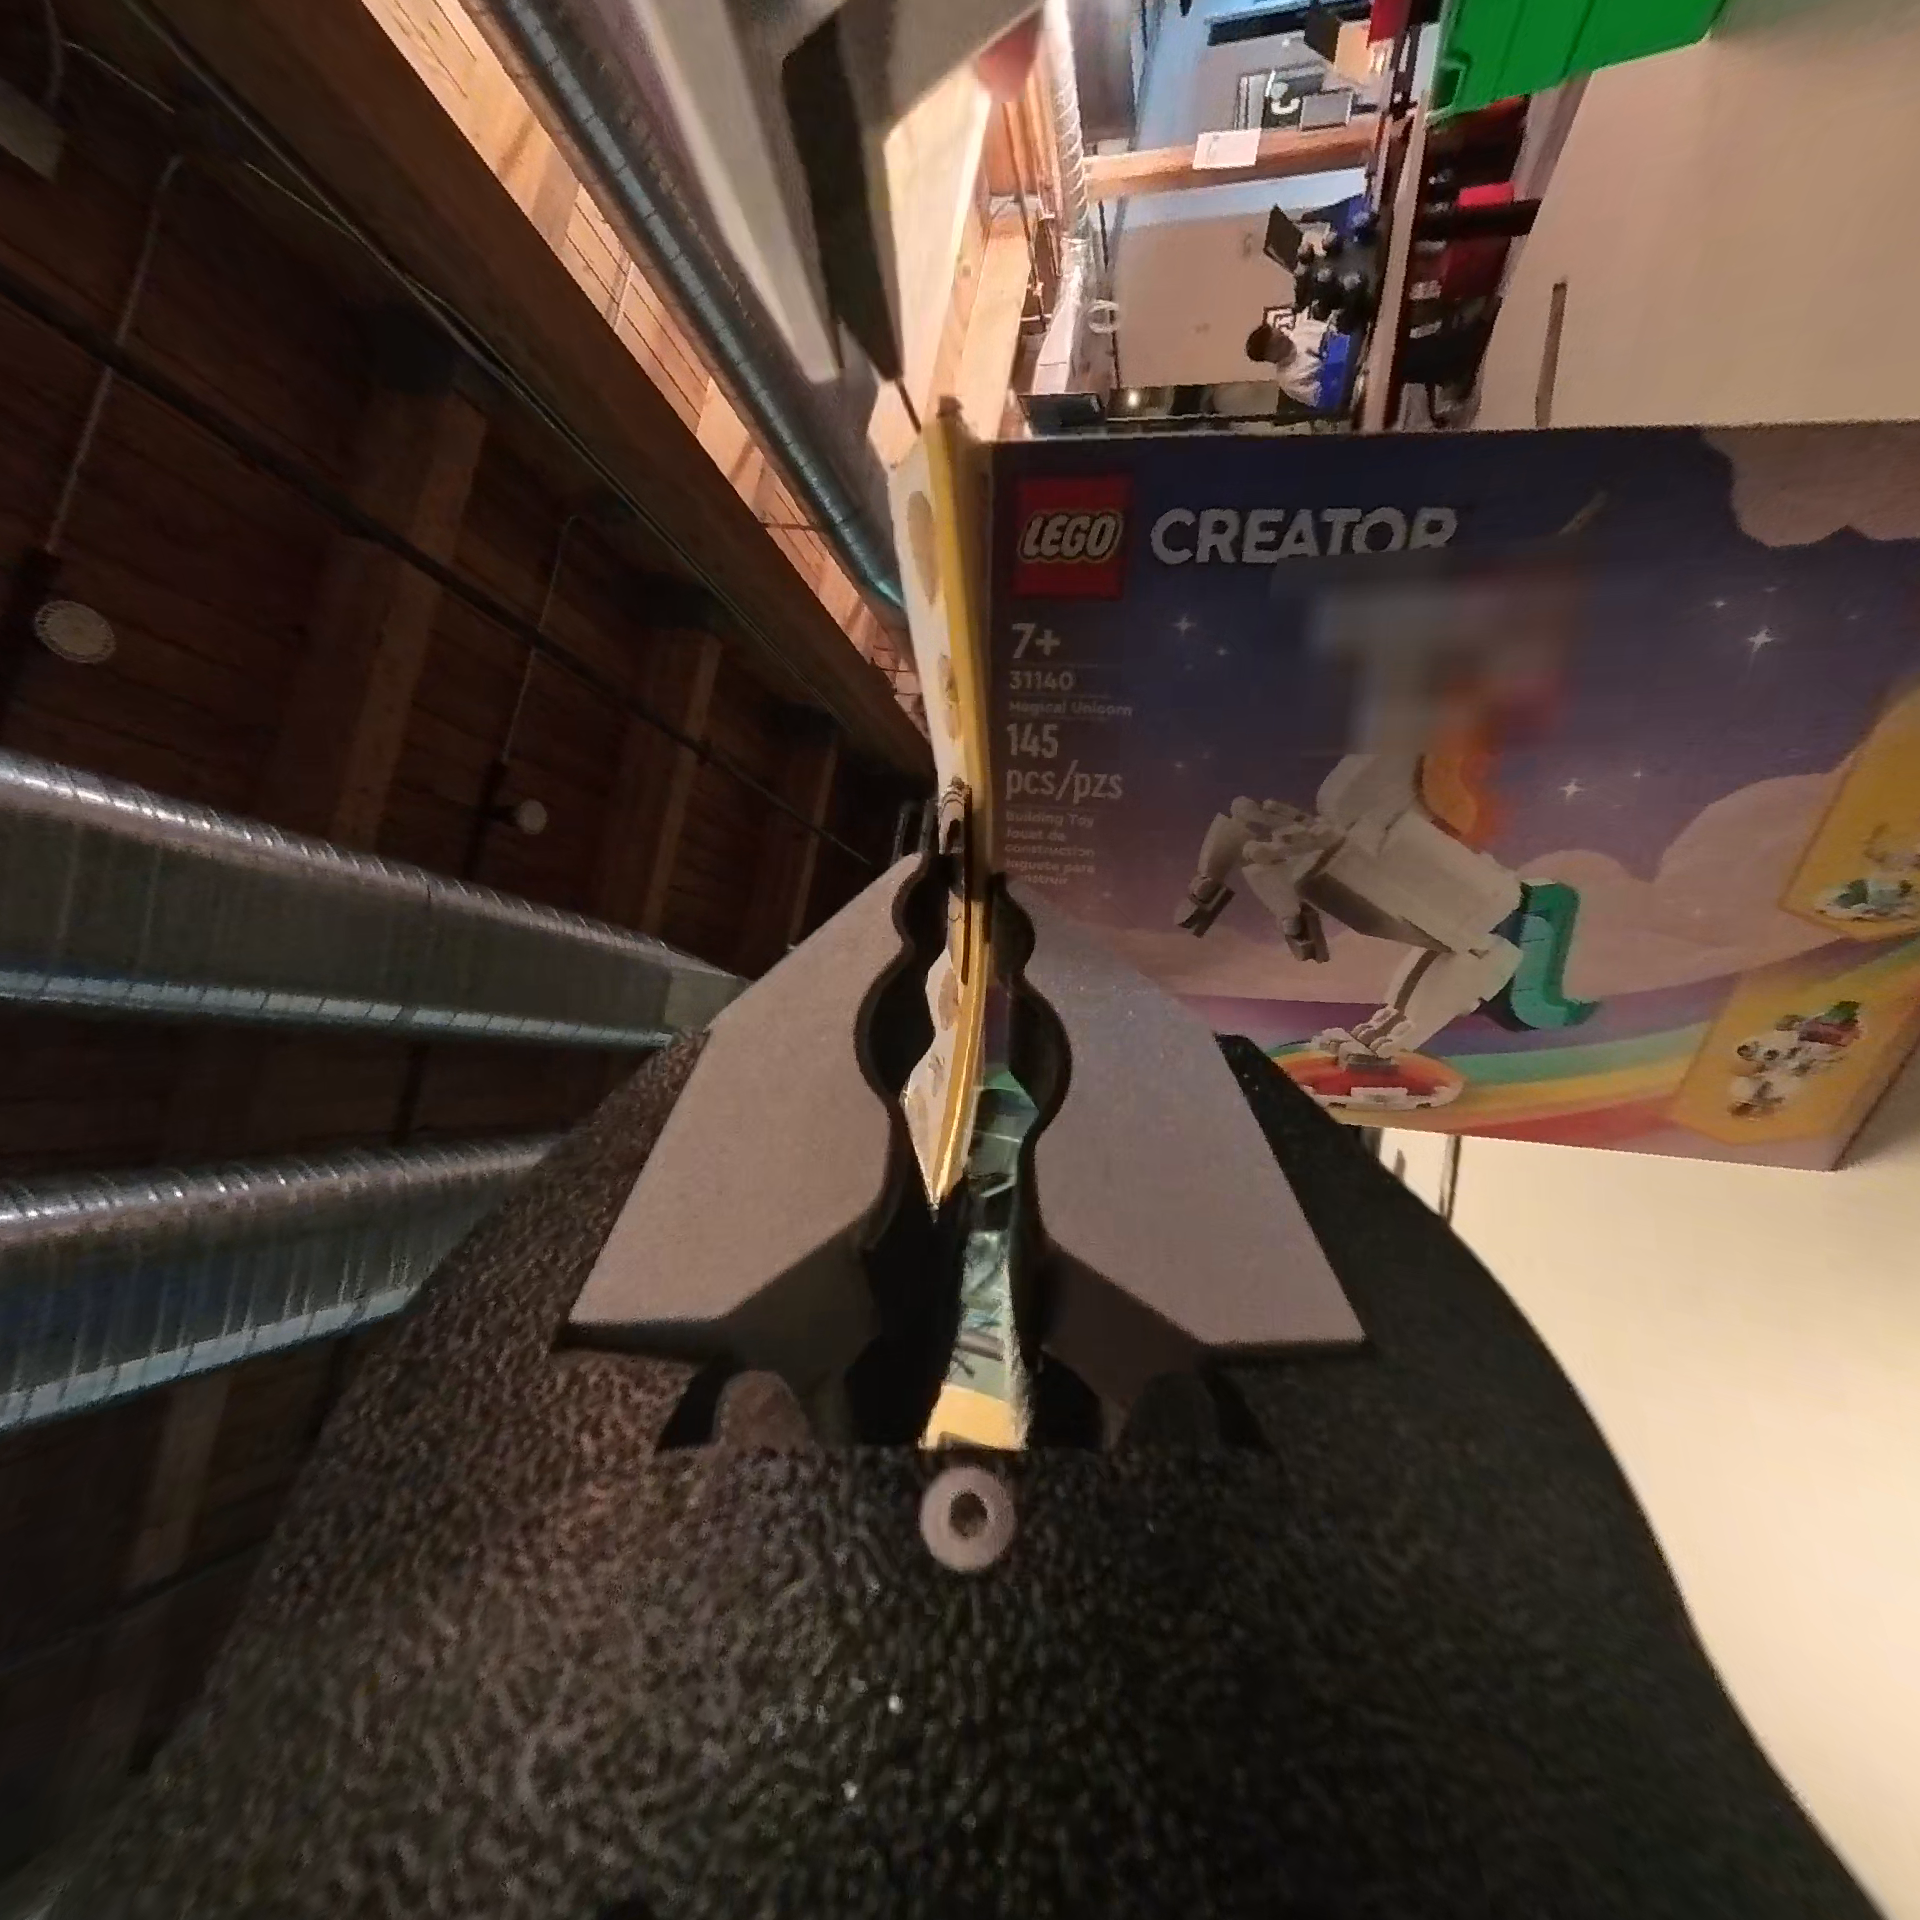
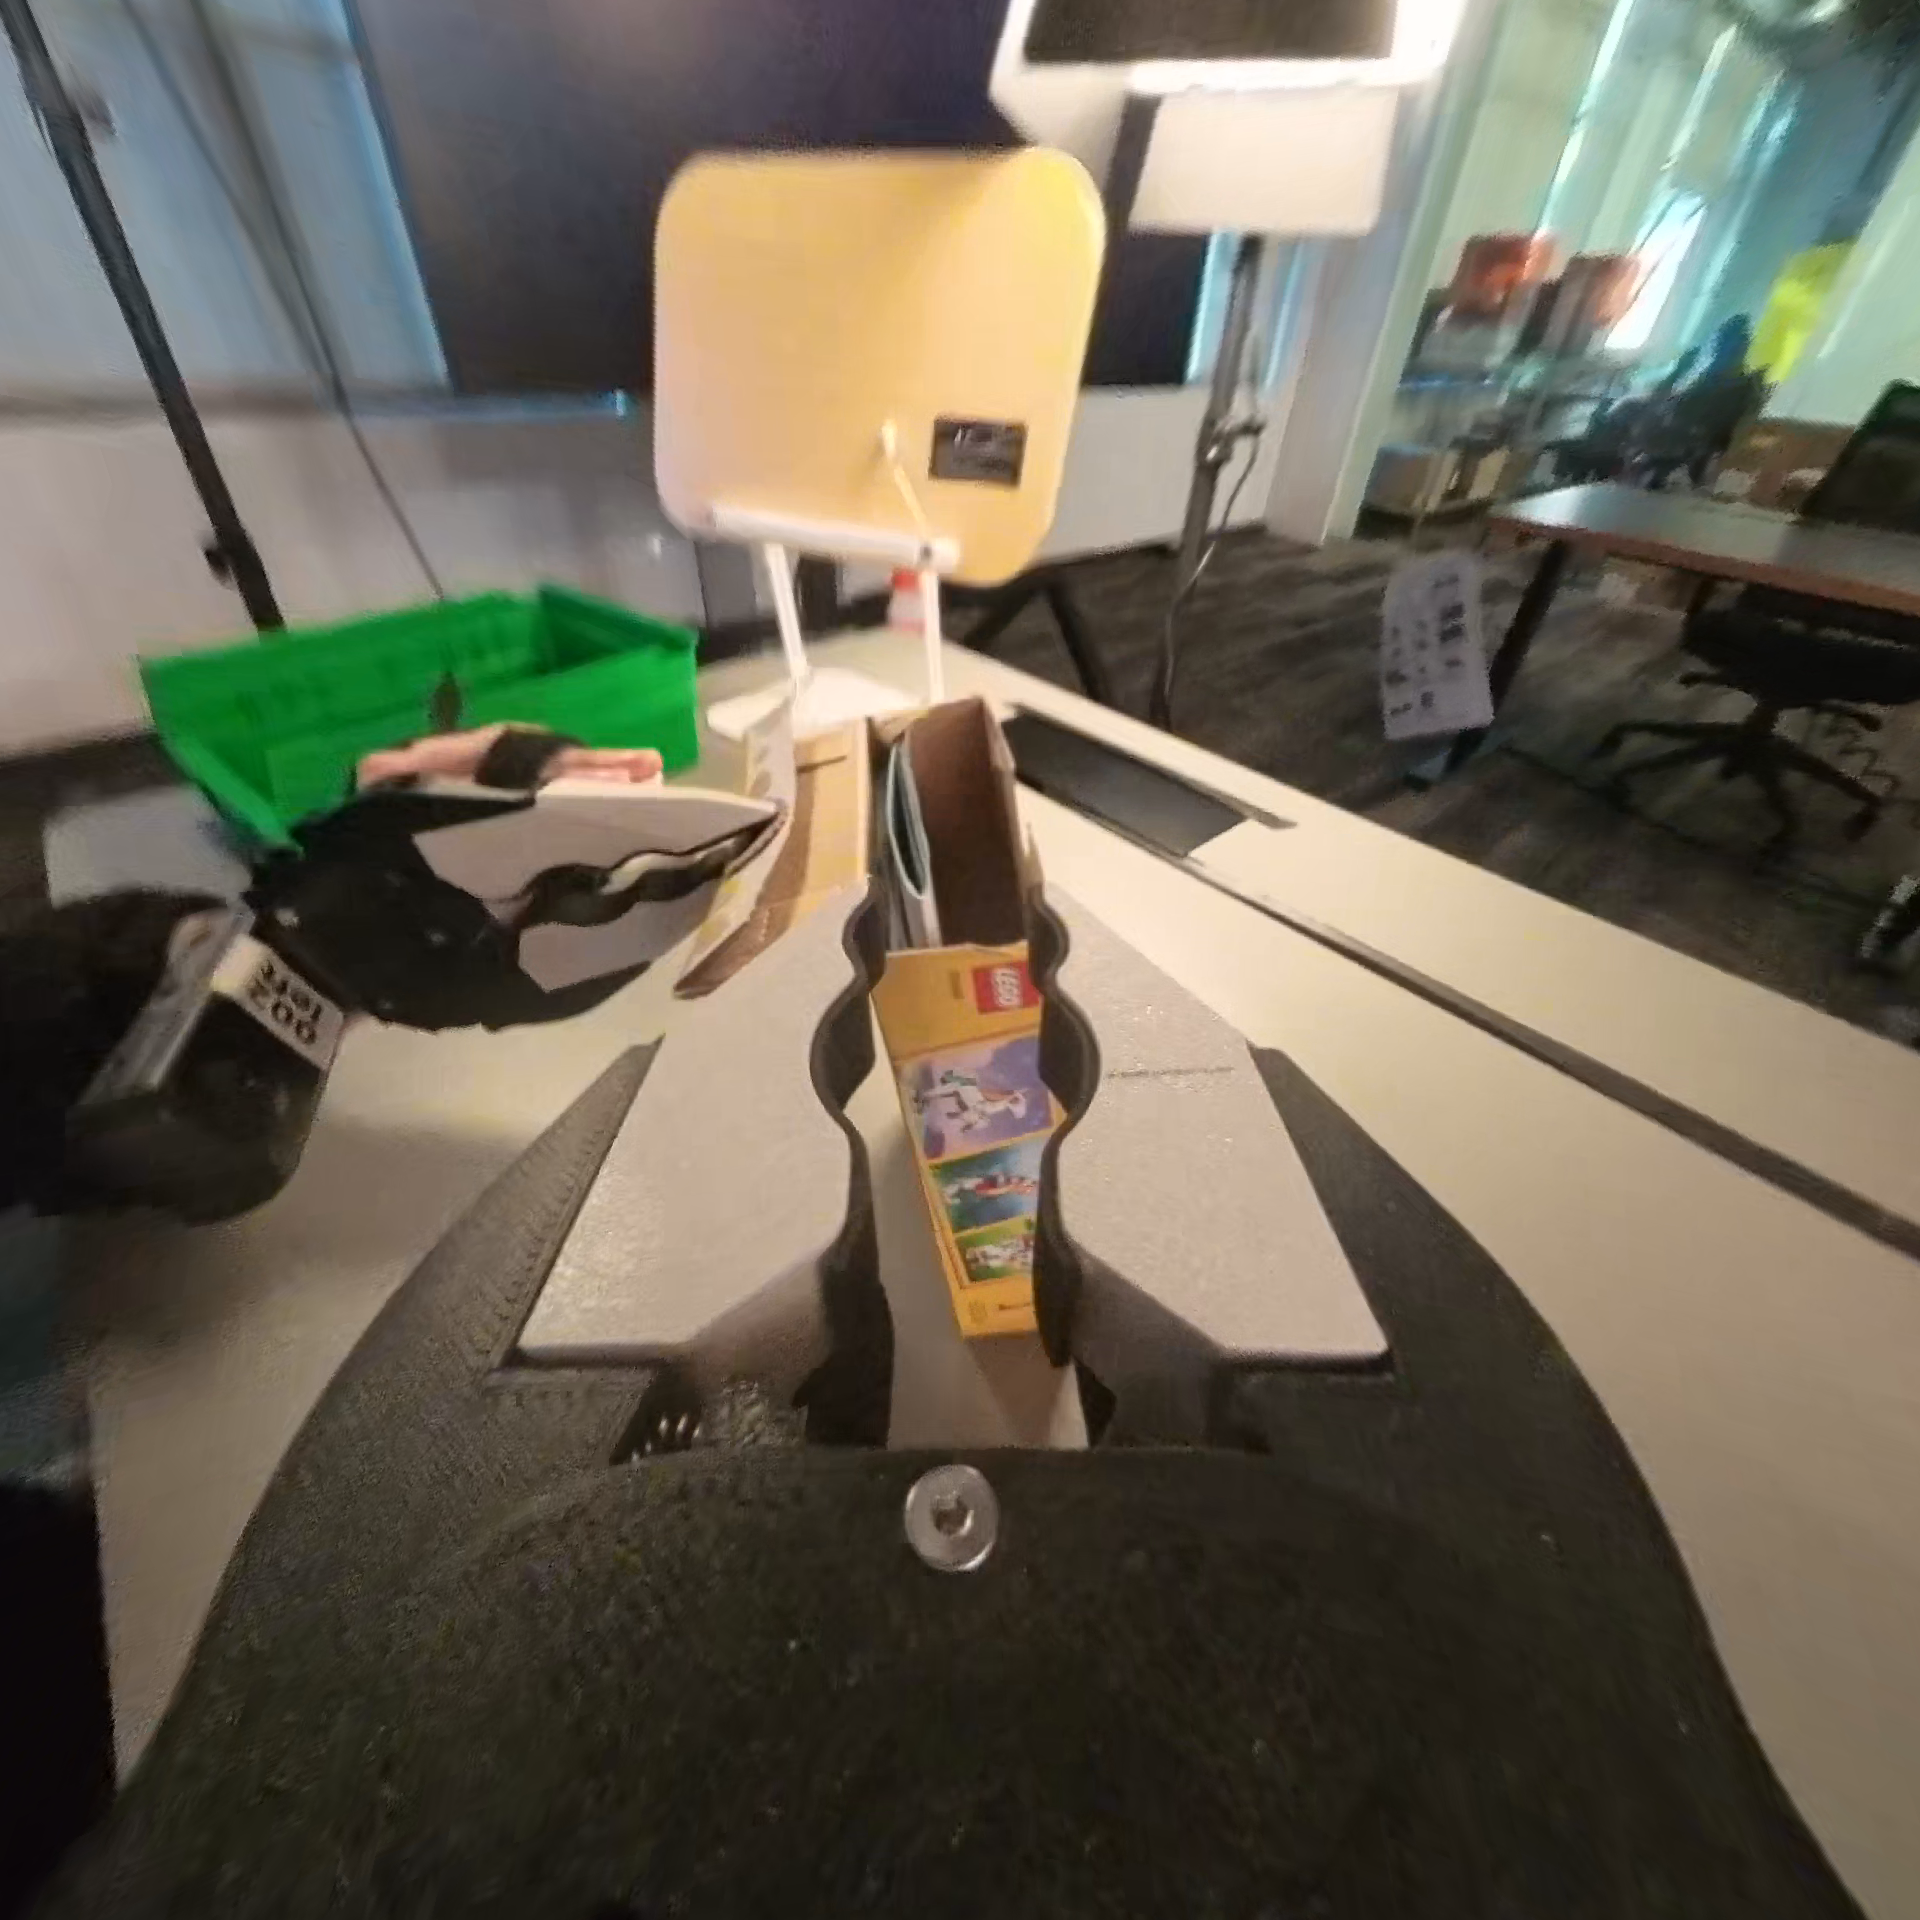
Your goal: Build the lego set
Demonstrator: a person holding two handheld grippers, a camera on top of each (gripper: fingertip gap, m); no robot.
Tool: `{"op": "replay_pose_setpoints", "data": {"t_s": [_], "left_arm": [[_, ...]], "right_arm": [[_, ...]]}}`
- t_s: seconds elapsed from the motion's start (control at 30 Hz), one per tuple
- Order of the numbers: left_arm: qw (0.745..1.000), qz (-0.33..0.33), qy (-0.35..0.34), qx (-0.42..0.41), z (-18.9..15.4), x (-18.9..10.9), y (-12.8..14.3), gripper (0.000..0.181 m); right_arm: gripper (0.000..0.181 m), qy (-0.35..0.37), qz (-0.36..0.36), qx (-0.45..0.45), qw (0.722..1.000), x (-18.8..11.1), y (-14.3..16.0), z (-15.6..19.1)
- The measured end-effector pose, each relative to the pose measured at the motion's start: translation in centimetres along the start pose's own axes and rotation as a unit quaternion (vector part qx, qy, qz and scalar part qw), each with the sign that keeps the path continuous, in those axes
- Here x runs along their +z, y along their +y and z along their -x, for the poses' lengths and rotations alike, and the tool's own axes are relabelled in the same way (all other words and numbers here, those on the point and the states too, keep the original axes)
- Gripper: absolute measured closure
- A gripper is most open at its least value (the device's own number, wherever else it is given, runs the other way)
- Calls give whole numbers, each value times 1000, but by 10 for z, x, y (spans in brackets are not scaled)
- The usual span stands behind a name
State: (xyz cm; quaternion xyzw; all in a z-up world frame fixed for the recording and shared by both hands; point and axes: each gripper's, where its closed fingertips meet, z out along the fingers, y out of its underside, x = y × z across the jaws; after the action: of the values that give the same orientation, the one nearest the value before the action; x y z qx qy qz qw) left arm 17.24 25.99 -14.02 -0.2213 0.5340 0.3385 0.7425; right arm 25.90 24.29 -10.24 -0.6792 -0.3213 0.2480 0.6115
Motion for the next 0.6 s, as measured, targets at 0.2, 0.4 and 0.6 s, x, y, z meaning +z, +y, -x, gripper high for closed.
{"op": "replay_pose_setpoints", "data": {"t_s": [0.2,0.4,0.6], "left_arm": [[1000,-1,-9,5,0,-2,-2,176],[999,-23,-8,32,0,-4,-20,175],[996,-66,-1,60,-3,-20,-52,175]], "right_arm": [[153,-47,134,-46,989,25,-4,8],[149,-102,271,-66,955,36,7,13],[150,-107,366,-161,911,30,23,21]]}}
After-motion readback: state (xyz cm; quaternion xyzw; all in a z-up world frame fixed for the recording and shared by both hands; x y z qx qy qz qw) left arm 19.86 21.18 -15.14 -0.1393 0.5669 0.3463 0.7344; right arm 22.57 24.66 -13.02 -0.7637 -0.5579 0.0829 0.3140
